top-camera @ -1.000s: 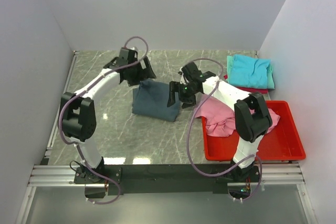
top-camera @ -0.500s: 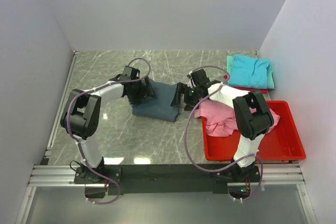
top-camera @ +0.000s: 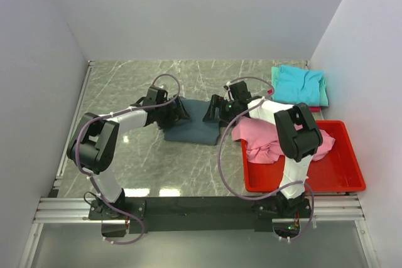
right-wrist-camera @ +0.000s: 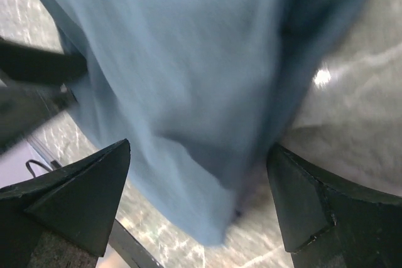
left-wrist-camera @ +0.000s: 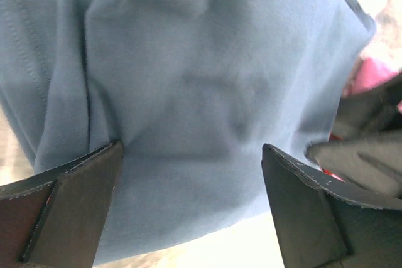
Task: Fold and stack the t-shirts
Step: Neatly place the folded tshirt to the corner
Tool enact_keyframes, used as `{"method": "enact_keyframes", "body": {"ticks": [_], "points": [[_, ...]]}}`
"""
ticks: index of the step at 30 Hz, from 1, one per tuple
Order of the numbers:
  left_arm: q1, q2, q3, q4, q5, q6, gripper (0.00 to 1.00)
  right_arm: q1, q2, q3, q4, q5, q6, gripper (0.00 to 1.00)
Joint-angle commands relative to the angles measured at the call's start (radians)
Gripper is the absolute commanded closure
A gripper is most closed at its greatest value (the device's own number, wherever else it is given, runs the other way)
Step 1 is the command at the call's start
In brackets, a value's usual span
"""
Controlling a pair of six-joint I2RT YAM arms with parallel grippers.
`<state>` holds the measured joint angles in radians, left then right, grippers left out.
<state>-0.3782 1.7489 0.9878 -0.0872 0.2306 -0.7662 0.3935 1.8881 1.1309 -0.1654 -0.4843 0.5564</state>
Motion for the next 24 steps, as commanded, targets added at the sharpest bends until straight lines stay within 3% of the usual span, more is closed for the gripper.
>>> {"method": "enact_keyframes", "body": {"ticks": [1, 15, 18, 19, 24], "points": [[-0.047, 0.006, -0.044, -0.048, 0.059, -0.061, 0.01, 0.019, 0.065, 0.058, 0.009, 0.027, -0.033, 0.05], [-0.076, 0.021, -0.025, -0.036, 0.052, -0.09, 0.01, 0.183, 0.146, 0.164, -0.098, 0.081, -0.121, 0.04], [-0.076, 0.024, -0.021, -0.032, 0.055, -0.091, 0.01, 0.202, 0.175, 0.191, -0.134, 0.13, -0.141, 0.1], [-0.076, 0.023, -0.023, -0.032, 0.055, -0.093, 0.01, 0.212, 0.184, 0.21, -0.141, 0.139, -0.144, 0.12], [-0.076, 0.005, -0.018, -0.048, 0.042, -0.09, 0.01, 0.219, 0.247, 0.234, -0.18, 0.196, -0.135, 0.6]]}}
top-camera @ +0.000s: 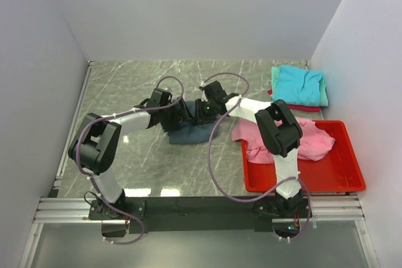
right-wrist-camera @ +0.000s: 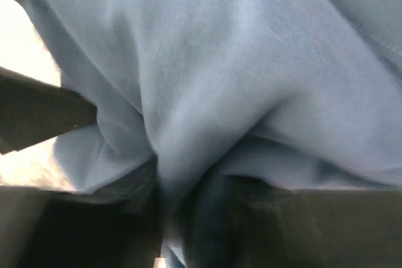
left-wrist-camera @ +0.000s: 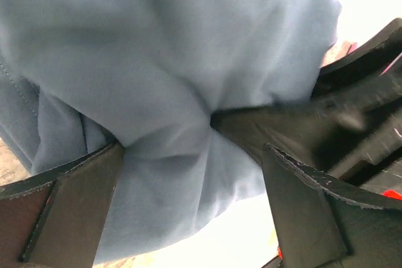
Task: Fold and stack the t-shirts
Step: Neatly place the folded tshirt to the corner
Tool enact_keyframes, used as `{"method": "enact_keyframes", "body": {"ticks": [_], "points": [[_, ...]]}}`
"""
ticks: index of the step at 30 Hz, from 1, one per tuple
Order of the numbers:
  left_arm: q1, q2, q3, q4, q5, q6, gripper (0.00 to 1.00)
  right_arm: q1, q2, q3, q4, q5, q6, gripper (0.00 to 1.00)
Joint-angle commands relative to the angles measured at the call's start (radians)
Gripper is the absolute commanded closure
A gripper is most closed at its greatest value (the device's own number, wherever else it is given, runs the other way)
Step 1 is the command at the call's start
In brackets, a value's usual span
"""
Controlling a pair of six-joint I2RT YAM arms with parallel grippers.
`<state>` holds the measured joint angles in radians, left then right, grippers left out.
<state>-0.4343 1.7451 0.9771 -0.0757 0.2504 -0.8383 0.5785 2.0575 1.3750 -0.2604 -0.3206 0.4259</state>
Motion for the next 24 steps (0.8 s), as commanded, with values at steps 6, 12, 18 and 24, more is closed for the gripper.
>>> {"method": "enact_keyframes", "body": {"ticks": [6, 12, 18, 24], "points": [[0.003, -0.025, 0.018, -0.12, -0.017, -0.007, 0.01, 0.021, 0.079, -0.002, -0.129, 0.118, -0.006, 1.0], [0.124, -0.177, 0.046, -0.234, -0.059, 0.047, 0.01, -0.103, -0.022, -0.002, -0.184, 0.169, -0.036, 1.0], [0.213, -0.26, 0.063, -0.328, -0.045, 0.11, 0.01, -0.204, -0.072, 0.139, -0.306, 0.221, -0.183, 1.0], [0.223, -0.303, -0.02, -0.306, -0.023, 0.088, 0.01, -0.305, -0.054, 0.339, -0.408, 0.275, -0.331, 1.0]]}}
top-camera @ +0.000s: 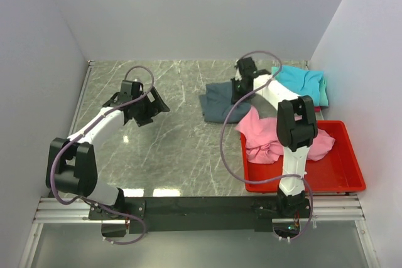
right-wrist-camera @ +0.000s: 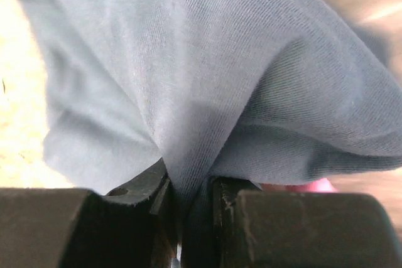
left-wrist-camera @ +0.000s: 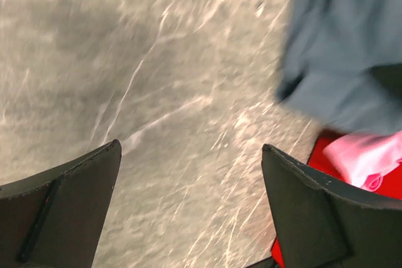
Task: Fold and stack the t-shirts
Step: Neatly place the folded tshirt to the corner
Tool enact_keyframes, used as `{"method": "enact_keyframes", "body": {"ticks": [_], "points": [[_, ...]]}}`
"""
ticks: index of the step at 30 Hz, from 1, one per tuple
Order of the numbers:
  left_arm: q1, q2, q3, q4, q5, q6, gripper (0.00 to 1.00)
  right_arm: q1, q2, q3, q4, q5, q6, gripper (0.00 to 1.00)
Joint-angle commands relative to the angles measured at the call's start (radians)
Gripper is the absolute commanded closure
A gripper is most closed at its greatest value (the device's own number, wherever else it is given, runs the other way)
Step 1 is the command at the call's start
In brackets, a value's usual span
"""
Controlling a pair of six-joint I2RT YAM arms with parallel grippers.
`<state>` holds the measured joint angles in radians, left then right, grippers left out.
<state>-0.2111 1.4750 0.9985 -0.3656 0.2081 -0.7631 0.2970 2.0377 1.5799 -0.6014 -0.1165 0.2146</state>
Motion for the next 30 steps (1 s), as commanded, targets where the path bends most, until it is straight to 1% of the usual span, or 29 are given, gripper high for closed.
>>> {"method": "enact_keyframes", "body": {"ticks": [1, 6, 8, 9, 13, 16, 22, 25, 30], "points": [[0.001, -0.036, -0.052, -0.012, 0.023, 0.01, 0.01, -0.035, -0.025, 0.17, -0.083, 0.075, -0.133, 1.0], [0.001, -0.045, -0.087, -0.01, 0.021, 0.01, 0.01, -0.104, 0.033, 0.395, -0.192, 0.106, -0.211, 1.0], [0.001, -0.044, -0.084, -0.022, 0.014, 0.016, 0.01, -0.12, 0.05, 0.446, -0.228, 0.11, -0.265, 1.0], [0.001, -0.044, -0.084, -0.025, 0.011, 0.021, 0.01, -0.139, 0.055, 0.492, -0.238, 0.115, -0.274, 1.0], [0.001, -0.041, -0.09, -0.026, 0.013, 0.022, 0.01, -0.197, 0.072, 0.578, -0.291, 0.115, -0.302, 1.0], [0.001, -0.038, -0.103, -0.021, 0.016, 0.019, 0.01, -0.252, 0.055, 0.597, -0.291, 0.113, -0.31, 1.0], [0.001, -0.024, -0.123, -0.01, 0.027, 0.019, 0.01, -0.376, -0.002, 0.578, -0.276, 0.091, -0.32, 1.0], [0.001, -0.018, -0.124, -0.009, 0.028, 0.018, 0.01, -0.406, -0.007, 0.6, -0.293, 0.09, -0.327, 1.0], [0.001, -0.009, -0.123, -0.006, 0.033, 0.012, 0.01, -0.452, -0.033, 0.575, -0.268, 0.061, -0.311, 1.0]]}}
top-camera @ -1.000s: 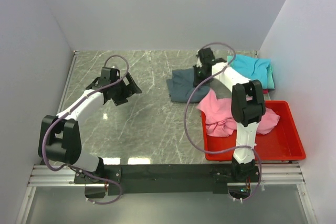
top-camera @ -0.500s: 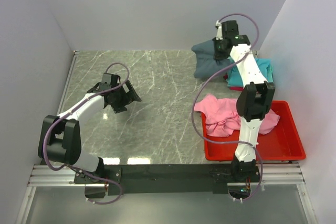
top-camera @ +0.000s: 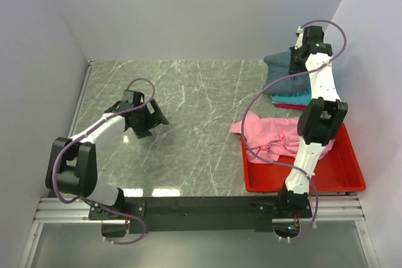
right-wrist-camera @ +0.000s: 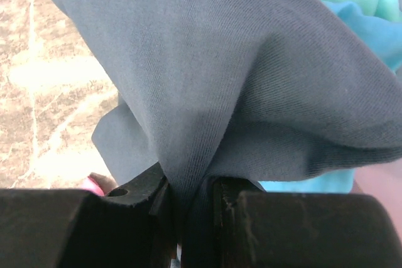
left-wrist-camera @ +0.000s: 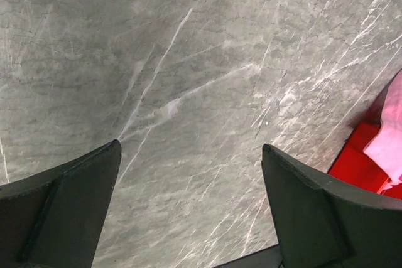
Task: Fold and stack the t-shirts
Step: Neatly place the folded tshirt to the corner
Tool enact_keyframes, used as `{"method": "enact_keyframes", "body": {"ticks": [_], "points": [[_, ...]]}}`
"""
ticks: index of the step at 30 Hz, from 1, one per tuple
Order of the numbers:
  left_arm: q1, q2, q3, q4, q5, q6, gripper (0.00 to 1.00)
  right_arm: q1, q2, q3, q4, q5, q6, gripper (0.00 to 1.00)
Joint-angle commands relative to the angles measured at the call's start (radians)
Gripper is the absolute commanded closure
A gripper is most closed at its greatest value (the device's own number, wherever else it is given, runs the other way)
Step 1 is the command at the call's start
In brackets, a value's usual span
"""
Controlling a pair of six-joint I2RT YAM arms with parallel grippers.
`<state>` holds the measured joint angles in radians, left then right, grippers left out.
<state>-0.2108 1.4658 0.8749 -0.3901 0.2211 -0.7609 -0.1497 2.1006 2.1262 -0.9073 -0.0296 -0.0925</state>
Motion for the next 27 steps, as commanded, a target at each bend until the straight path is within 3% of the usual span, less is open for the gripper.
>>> {"method": "enact_keyframes", "body": {"ticks": [1, 10, 21, 27], "points": [[-0.001, 0.005, 0.001, 0.017, 0.021, 0.009, 0.01, -0.01, -0.097, 0.031, 0.031, -0.027, -0.003, 1.0], [0.001, 0.013, 0.006, 0.014, 0.023, 0.008, 0.01, -0.056, -0.128, -0.072, 0.096, 0.023, -0.004, 1.0], [-0.001, 0.005, -0.008, 0.005, 0.024, 0.003, 0.01, -0.063, -0.097, -0.164, 0.195, 0.191, 0.008, 1.0], [0.001, 0.004, -0.011, 0.0, 0.024, 0.0, 0.01, -0.063, -0.044, -0.173, 0.234, 0.356, 0.014, 1.0]]}}
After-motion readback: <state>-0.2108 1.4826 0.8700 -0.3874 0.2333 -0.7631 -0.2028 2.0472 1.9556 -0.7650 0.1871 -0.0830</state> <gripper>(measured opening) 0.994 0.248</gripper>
